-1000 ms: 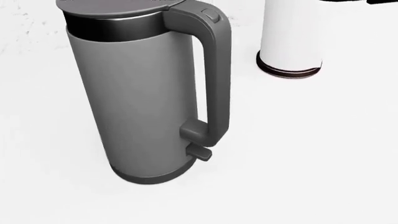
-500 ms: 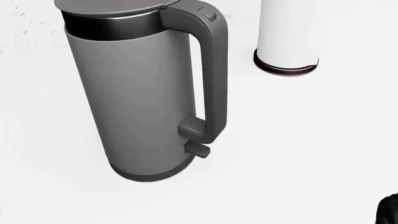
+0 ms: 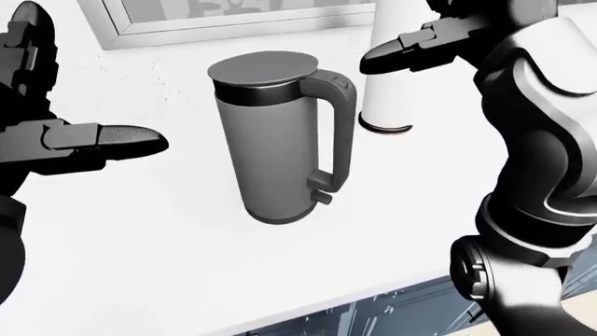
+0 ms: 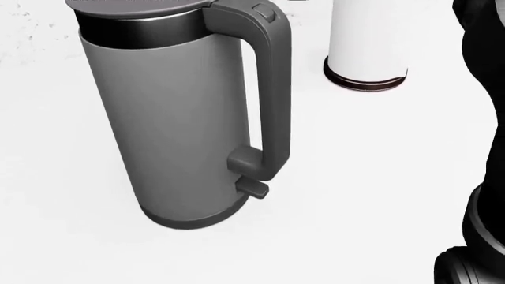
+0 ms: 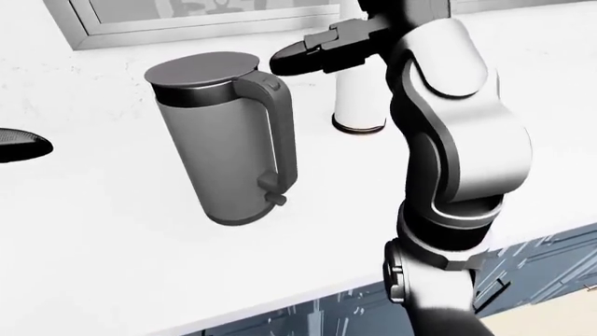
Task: Press the button to open the lid of the electric kettle.
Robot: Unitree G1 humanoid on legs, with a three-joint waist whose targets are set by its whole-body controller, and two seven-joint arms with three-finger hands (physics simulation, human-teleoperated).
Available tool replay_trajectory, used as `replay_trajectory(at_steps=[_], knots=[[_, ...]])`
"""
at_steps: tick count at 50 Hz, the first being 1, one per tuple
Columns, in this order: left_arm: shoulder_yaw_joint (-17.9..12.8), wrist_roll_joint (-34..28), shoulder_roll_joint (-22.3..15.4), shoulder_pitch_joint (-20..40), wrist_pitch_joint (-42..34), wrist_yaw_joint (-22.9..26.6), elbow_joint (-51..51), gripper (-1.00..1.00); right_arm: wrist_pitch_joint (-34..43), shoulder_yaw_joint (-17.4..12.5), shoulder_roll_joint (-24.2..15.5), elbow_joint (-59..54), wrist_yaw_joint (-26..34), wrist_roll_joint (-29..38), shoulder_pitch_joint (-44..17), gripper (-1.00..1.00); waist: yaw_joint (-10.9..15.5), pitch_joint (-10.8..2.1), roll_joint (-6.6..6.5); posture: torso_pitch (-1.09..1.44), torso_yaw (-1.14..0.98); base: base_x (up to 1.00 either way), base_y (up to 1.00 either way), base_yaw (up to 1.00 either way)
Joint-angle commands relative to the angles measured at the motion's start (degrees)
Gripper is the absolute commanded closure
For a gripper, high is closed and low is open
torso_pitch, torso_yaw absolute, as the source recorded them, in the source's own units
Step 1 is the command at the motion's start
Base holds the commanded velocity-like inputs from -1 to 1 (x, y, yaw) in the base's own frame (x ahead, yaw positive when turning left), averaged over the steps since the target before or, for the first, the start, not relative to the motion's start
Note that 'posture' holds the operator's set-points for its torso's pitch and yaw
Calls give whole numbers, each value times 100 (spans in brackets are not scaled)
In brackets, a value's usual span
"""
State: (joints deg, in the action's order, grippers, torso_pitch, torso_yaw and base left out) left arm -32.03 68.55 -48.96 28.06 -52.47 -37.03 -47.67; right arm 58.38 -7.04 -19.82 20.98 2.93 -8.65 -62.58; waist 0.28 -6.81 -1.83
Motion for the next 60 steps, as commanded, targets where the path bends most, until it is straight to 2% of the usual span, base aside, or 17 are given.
replay_trajectory(at_steps=[1, 15, 60], knots=[[-99, -50, -93, 105, 134, -15, -1, -100, -116, -71, -29, 99, 22, 68, -152, -100, -2, -81, -16, -26, 0, 0, 0, 0], [-87, 11, -165, 136, 173, -71, 27, -100, -25, 48, 193, -154, -165, 457, -370, -100, -7, -73, -31, -26, 0, 0, 0, 0], [-119, 115, -209, 140, 173, -145, 9, -100, -121, 183, 564, -162, -122, 968, -97, -100, -20, -76, -60, -26, 0, 0, 0, 0]])
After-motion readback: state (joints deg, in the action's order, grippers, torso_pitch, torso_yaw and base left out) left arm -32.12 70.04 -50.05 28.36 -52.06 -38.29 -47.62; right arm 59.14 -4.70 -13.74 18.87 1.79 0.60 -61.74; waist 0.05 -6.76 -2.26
